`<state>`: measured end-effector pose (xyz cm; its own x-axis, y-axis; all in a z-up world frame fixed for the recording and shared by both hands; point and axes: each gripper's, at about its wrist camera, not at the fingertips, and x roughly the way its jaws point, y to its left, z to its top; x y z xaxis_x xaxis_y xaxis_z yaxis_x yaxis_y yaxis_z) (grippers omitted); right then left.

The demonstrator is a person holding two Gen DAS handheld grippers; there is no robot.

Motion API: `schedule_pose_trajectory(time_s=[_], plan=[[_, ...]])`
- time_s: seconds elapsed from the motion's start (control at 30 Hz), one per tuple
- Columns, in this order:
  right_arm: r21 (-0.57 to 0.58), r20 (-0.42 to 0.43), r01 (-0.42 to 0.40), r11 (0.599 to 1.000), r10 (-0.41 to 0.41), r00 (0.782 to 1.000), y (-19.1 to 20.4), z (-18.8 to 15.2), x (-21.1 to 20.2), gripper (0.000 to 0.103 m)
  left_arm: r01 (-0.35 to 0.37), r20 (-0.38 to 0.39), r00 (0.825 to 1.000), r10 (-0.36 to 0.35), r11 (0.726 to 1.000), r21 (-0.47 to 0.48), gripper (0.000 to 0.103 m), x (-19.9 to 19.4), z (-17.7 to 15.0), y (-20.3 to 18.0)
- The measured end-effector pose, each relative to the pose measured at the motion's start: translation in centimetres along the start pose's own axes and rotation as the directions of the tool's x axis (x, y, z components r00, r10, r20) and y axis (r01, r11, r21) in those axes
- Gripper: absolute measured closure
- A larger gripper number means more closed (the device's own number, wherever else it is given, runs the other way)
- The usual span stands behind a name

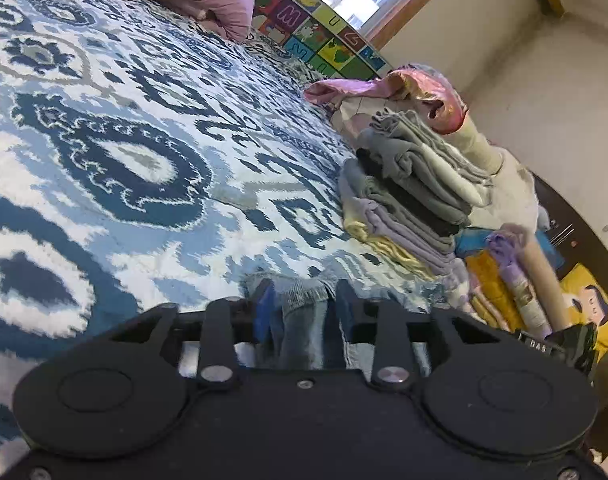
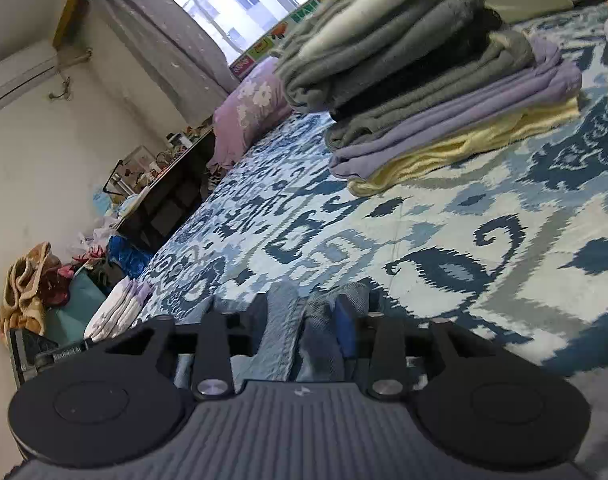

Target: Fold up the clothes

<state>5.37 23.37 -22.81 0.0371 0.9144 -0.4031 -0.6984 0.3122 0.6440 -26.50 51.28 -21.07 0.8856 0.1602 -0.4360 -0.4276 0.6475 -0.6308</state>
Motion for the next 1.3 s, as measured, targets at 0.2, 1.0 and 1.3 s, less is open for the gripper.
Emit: schedule_pose_trajectory(time_s=[0.2, 1.0, 1.3], plan=[[-0.001, -0.024, -0.015, 1.0, 0.015, 1.0, -0.4, -1.7, -0.5, 0.071, -0.015, -0.029, 0.999, 0.015, 1.0, 0.011, 0.098, 1.6, -1.2, -1.0], [-0.415, 0.066, 0.071, 0.907, -0.048, 0.997, 5.6, -2.6, -1.0, 0.07, -0.104, 0.002, 0.994, 0.107, 0.965, 0.242, 0.093, 3.2, -0.6, -3.9], [-0.422, -0.022, 0.145, 0.895, -0.169, 0.985, 4.4, -3.2, 2.3, 0.072, -0.139, -0.071, 0.983, 0.168, 0.942, 0.306, 0.089, 6.3, -0.8, -4.1]])
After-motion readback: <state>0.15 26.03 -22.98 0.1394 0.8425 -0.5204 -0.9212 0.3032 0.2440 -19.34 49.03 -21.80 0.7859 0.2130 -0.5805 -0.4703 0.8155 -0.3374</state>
